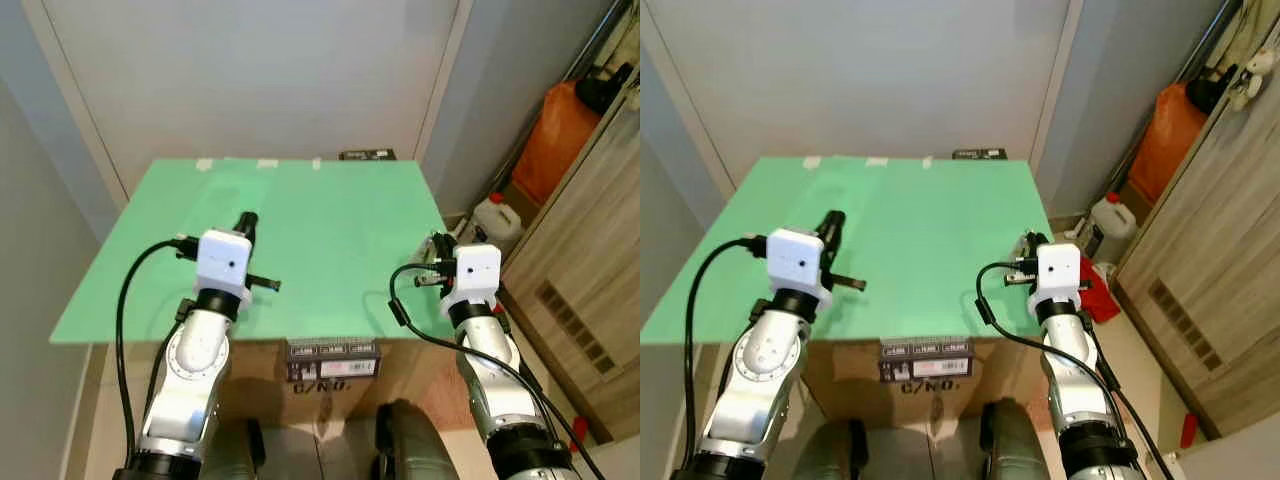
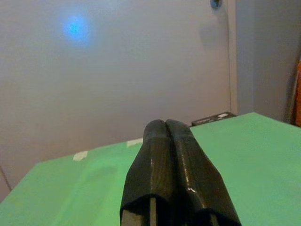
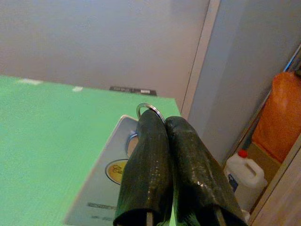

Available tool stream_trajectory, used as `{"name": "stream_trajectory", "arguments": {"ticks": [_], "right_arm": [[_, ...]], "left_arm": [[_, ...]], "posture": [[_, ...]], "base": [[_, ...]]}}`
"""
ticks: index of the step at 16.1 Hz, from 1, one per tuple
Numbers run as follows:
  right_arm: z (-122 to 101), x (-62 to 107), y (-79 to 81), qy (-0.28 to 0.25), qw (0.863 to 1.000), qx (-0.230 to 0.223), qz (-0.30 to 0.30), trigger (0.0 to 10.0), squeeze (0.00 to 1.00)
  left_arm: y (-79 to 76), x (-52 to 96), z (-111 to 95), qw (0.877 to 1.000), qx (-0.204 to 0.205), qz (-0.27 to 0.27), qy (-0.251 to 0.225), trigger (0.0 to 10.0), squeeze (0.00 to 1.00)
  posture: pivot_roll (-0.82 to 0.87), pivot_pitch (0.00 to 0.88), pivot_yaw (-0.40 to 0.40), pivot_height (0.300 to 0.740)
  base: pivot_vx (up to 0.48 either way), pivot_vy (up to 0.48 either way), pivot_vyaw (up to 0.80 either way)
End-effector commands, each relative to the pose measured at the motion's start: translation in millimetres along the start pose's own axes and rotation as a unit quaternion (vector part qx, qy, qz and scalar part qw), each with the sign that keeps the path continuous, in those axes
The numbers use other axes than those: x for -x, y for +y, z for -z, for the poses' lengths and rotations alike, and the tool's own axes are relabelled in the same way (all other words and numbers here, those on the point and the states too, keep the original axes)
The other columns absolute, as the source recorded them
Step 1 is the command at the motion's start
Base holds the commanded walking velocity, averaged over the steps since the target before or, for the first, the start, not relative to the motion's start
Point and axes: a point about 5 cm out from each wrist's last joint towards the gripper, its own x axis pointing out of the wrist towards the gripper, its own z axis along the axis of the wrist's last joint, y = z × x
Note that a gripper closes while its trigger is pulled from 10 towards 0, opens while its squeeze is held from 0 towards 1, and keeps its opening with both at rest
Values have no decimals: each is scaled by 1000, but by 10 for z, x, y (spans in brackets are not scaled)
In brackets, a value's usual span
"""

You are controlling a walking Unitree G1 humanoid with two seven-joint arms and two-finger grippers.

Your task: Hang keys on a hook

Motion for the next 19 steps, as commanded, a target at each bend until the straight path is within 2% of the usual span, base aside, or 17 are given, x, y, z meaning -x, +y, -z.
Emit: {"name": "stream_trajectory", "arguments": {"ticks": [1,8,19], "right_arm": [[-56,-35,-24,-7,1000,-4,5,0,0],[-77,-146,35,14,999,-28,-31,0,0],[-78,-157,40,16,999,-28,-33,0,0]], "left_arm": [[-26,-25,-1,1000,9,7,1,10000,0],[-145,-86,24,999,20,36,10,10000,0],[-159,-96,28,999,21,42,12,10000,0]], "posture": [[5,0,14,667],[1,0,6,740],[1,0,6,740]], "base": [[0,0,0],[0,0,0],[0,0,0]]}}
